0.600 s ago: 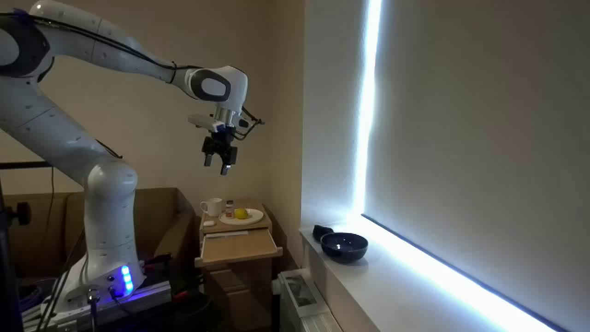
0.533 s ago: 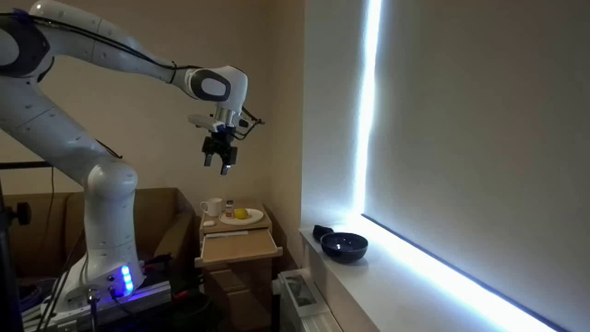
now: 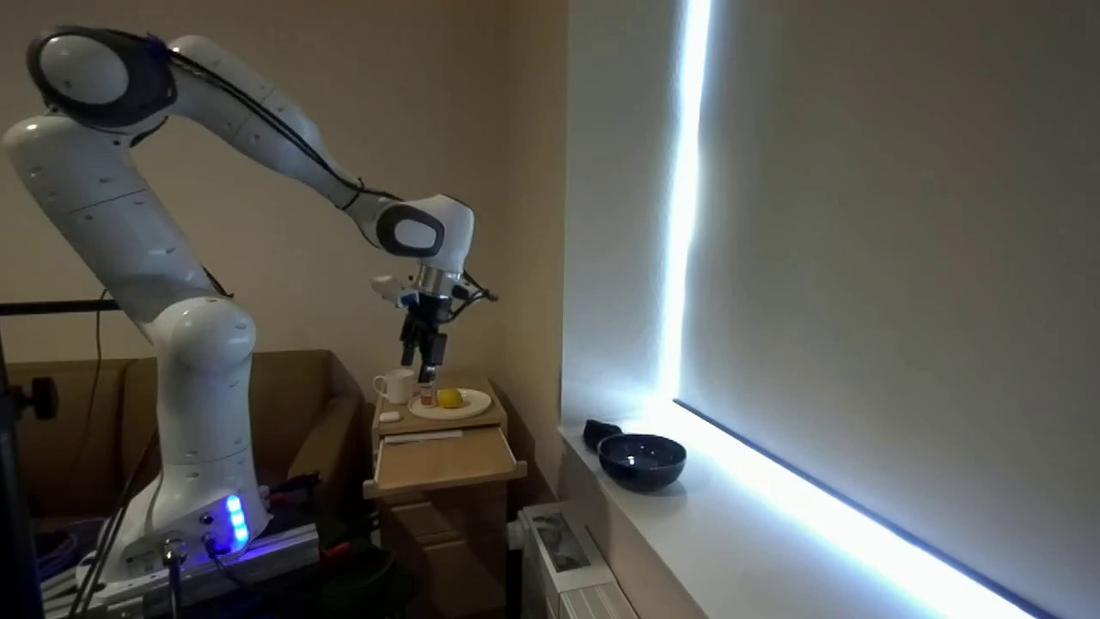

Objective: Close the first top drawer

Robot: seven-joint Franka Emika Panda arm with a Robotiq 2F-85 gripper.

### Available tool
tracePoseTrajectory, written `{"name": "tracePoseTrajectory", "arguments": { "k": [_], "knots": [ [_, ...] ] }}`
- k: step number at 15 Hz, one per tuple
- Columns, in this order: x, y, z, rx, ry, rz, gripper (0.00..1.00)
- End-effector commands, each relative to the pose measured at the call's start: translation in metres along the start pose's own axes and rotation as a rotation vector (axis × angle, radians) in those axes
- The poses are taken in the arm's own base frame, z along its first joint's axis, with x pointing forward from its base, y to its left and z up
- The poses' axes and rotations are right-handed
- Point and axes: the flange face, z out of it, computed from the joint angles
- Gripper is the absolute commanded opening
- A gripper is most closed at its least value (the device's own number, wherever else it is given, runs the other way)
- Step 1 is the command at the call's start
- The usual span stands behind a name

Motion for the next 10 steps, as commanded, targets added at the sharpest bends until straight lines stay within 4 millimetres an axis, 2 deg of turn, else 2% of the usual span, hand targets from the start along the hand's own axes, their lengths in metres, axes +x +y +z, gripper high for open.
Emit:
{"name": "tracePoseTrajectory", "arguments": {
  "k": [1,3,5,6,8,9,10],
  "knots": [
    [0.026,0.013,0.066,-0.012,0.045,0.198,1.0],
    [0.043,0.021,0.091,-0.044,0.109,0.285,1.0],
    [0.057,0.026,0.126,-0.085,0.153,0.38,1.0],
    [0.062,0.027,0.149,-0.1,0.163,0.415,1.0],
    [0.069,0.026,0.178,-0.113,0.114,0.48,1.0],
    [0.07,0.028,0.184,-0.076,0.065,0.489,1.0],
    [0.059,0.025,0.169,-0.098,0.108,0.461,1.0]
  ]
}}
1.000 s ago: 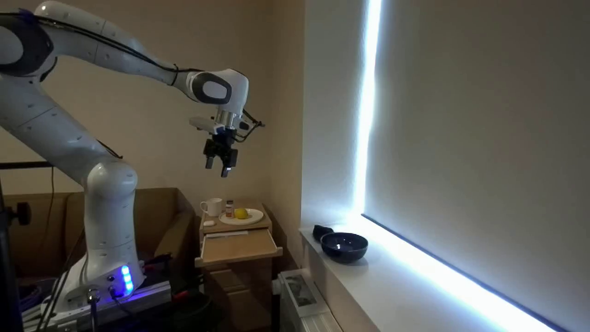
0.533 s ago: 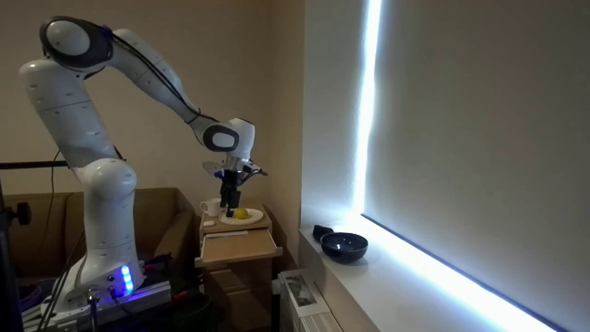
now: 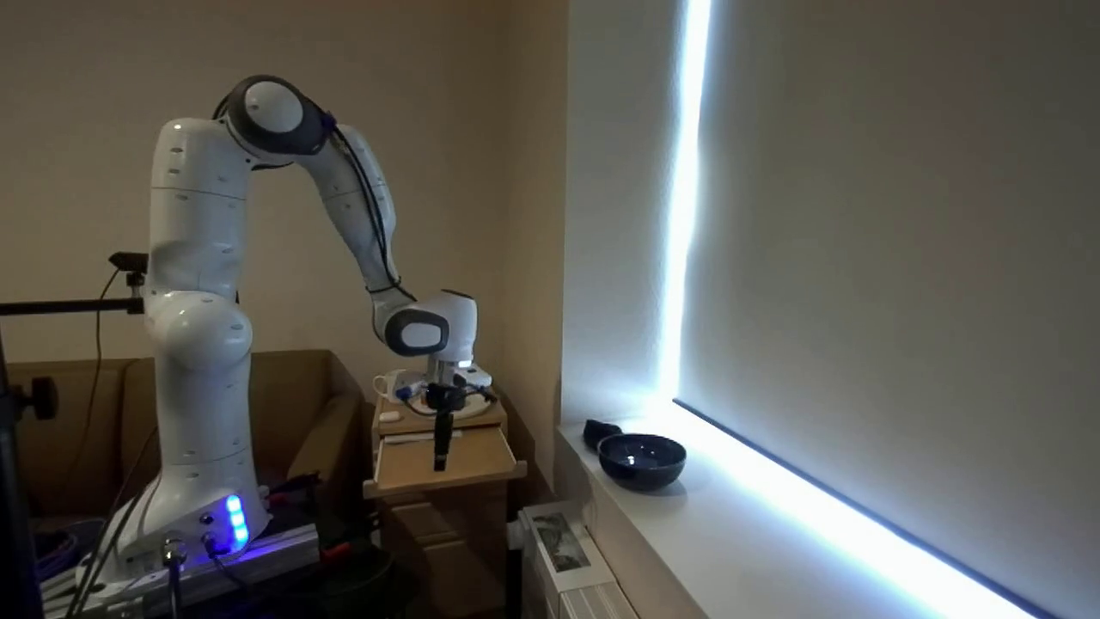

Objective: Close the first top drawer

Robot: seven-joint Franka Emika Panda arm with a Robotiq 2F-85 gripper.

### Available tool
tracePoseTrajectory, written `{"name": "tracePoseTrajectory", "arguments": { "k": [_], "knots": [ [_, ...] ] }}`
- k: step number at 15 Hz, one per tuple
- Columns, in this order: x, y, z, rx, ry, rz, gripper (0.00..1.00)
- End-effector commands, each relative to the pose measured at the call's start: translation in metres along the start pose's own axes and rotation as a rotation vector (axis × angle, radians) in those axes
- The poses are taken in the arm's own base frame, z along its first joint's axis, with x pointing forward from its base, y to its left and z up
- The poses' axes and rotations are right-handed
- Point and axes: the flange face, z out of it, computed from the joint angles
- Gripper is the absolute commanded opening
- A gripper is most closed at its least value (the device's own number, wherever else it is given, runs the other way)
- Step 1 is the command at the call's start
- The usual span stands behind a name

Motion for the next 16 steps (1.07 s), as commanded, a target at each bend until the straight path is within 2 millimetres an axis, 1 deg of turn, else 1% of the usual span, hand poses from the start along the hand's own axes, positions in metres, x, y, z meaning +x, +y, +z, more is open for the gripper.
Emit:
{"name": "tracePoseTrajectory", "arguments": {
  "k": [1,2,4,5,7,9,13,15,16],
  "knots": [
    [0.0,-0.001,0.009,-0.009,-0.018,0.0,1.0],
    [0.001,-0.002,0.011,-0.013,-0.021,-0.002,1.0],
    [0.002,-0.002,0.005,-0.007,-0.009,-0.003,1.0],
    [0.01,-0.008,0.02,-0.065,-0.019,0.001,1.0],
    [0.013,-0.026,0.051,-0.115,-0.017,0.05,1.0],
    [0.016,-0.045,0.071,-0.124,-0.009,0.111,1.0],
    [0.032,-0.079,0.105,-0.135,0.037,0.248,1.0],
    [0.04,-0.091,0.119,-0.123,0.063,0.324,1.0],
    [0.042,-0.092,0.125,-0.107,0.052,0.361,1.0]
  ]
}}
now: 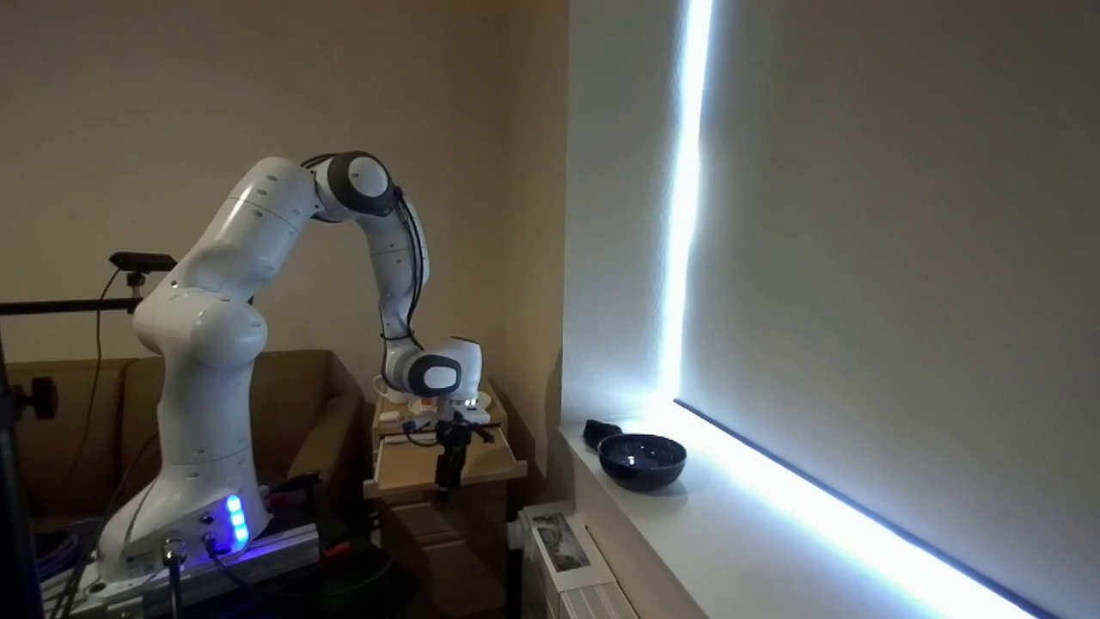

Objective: Close the first top drawer

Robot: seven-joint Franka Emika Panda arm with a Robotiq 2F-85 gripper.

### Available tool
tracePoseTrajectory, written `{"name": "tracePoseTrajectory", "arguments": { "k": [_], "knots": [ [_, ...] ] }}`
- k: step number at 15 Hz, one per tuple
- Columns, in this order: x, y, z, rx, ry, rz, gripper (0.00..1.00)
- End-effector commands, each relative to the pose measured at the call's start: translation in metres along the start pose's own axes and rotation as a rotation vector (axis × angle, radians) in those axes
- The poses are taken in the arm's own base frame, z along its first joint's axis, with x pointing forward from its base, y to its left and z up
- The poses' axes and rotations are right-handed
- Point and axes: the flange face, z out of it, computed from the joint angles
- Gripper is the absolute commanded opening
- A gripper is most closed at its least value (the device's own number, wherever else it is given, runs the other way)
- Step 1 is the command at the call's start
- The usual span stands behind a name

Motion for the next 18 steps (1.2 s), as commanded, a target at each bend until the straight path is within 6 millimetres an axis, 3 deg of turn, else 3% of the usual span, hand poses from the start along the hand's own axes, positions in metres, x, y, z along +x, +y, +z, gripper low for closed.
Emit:
{"name": "tracePoseTrajectory", "arguments": {
  "k": [1,6,13,14,18],
  "knots": [
    [0.003,-0.007,0.006,0.005,0.003,0.035,1.0],
    [0.012,-0.015,0.025,-0.023,0.014,0.097,1.0],
    [0.013,-0.051,0.054,0.007,0.011,0.222,1.0],
    [0.014,-0.048,0.063,0.018,0.011,0.226,1.0],
    [-0.005,-0.089,0.039,0.13,-0.081,0.098,1.0]
  ]
}}
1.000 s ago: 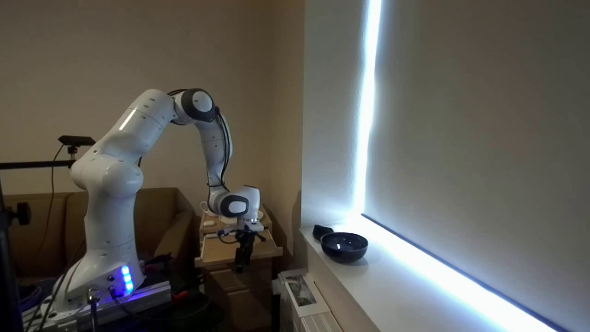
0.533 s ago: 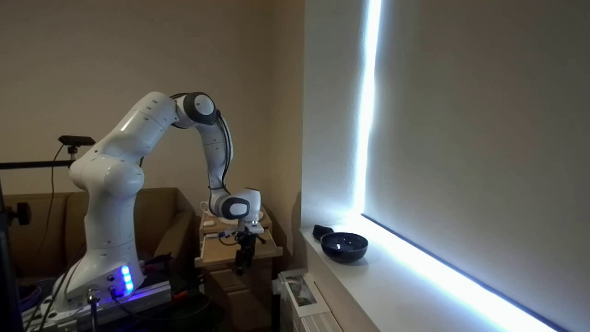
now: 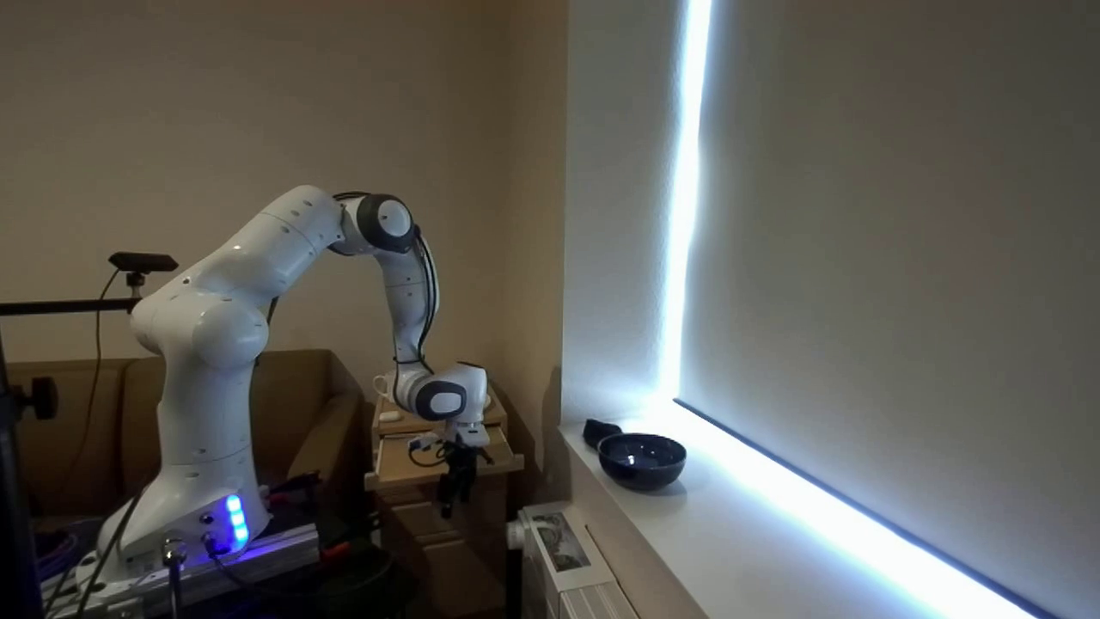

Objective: Close the first top drawer

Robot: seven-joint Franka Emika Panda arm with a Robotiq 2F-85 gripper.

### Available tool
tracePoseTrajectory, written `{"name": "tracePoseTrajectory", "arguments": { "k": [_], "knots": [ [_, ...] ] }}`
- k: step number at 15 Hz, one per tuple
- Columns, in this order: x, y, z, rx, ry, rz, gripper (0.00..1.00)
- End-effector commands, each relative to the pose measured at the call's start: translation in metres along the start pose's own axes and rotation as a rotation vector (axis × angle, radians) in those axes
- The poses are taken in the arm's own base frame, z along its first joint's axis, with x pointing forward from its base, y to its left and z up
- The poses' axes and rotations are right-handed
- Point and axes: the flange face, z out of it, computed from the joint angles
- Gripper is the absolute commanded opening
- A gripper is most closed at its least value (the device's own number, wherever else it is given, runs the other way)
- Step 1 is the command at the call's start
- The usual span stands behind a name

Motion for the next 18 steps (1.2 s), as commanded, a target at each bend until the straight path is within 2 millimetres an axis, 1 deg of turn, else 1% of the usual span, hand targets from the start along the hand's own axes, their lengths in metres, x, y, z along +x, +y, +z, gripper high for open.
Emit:
{"name": "tracePoseTrajectory", "arguments": {
  "k": [1,3,5,7,9,10,12,13,16,18],
  "knots": [
    [-0.026,-0.038,-0.023,0.111,-0.095,-0.118,1.0],
    [-0.053,-0.061,-0.038,0.156,-0.127,-0.219,1.0],
    [-0.088,-0.086,-0.058,0.183,-0.133,-0.341,1.0],
    [-0.122,-0.105,-0.076,0.189,-0.132,-0.461,1.0],
    [-0.147,-0.121,-0.091,0.192,-0.122,-0.536,1.0],
    [-0.155,-0.124,-0.097,0.182,-0.118,-0.548,1.0],
    [-0.154,-0.118,-0.104,0.102,-0.062,-0.543,1.0],
    [-0.146,-0.11,-0.105,0.074,-0.029,-0.552,1.0],
    [-0.106,-0.073,-0.102,-0.08,0.076,-0.501,1.0],
    [-0.083,-0.048,-0.102,-0.116,0.064,-0.514,1.0]
  ]
}}
